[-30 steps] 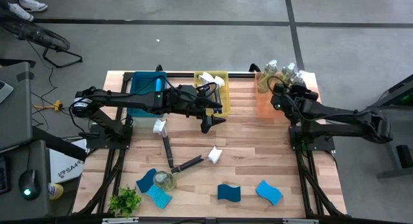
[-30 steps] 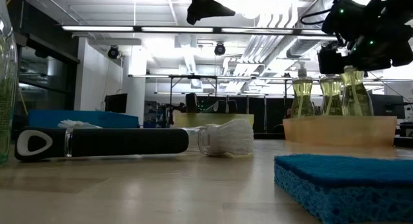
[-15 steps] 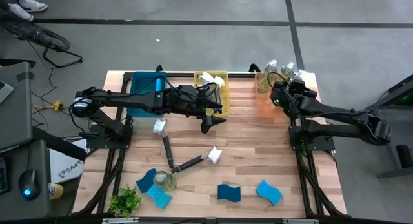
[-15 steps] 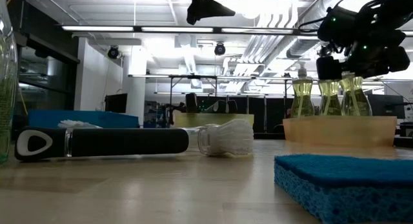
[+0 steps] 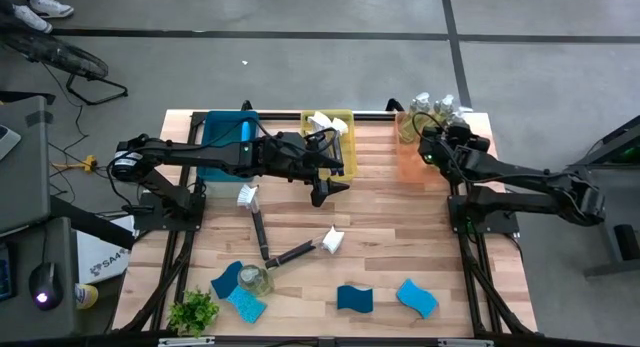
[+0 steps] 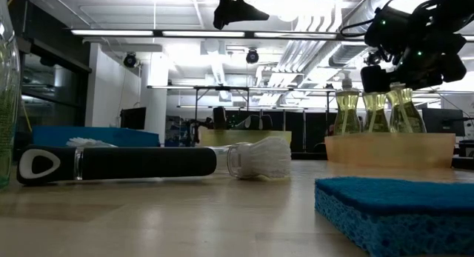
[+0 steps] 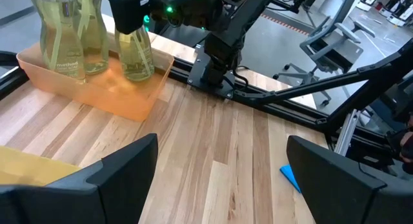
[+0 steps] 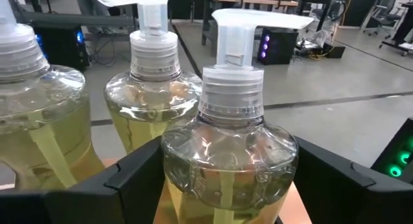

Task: Pick & Place Kitchen Sink Supplies
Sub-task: Put the green dishwashing liquid dispenser into the orange bin

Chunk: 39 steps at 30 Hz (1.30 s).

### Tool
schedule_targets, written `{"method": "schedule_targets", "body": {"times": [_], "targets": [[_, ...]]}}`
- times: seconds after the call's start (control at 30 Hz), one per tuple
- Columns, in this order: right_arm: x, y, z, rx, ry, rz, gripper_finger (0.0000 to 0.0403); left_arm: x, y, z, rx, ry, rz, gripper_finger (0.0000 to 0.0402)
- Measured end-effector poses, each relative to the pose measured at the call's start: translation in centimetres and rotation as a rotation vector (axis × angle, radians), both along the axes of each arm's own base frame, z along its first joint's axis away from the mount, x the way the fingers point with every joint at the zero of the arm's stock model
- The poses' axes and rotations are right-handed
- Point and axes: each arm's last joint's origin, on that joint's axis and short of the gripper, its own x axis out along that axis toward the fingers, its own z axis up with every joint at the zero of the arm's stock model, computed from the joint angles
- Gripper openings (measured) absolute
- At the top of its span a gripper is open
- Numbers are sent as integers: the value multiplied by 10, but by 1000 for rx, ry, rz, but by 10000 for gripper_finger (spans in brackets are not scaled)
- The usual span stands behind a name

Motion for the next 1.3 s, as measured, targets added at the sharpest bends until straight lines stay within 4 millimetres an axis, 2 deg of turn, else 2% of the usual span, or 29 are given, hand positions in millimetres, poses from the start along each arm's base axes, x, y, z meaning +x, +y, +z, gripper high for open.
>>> {"method": "schedule_targets", "body": {"times": [0.17,0.27,0.43,0.6,1.0,1.3], "targets": [[0,0,0,24,18,25,309,0,0,0,0,0,0,337],[-2,3,-6,108,27,83,334,0,0,0,0,0,-1,337],[-2,3,-1,126,-1,122,363,0,0,0,0,0,-1,337],[-4,5,-1,154,0,152,363,0,0,0,-1,3,-2,337],[-25,17,4,186,16,143,359,0,-1,0,-8,5,-22,337],[-37,26,3,283,-43,177,359,0,-1,0,-8,5,-22,337]]}}
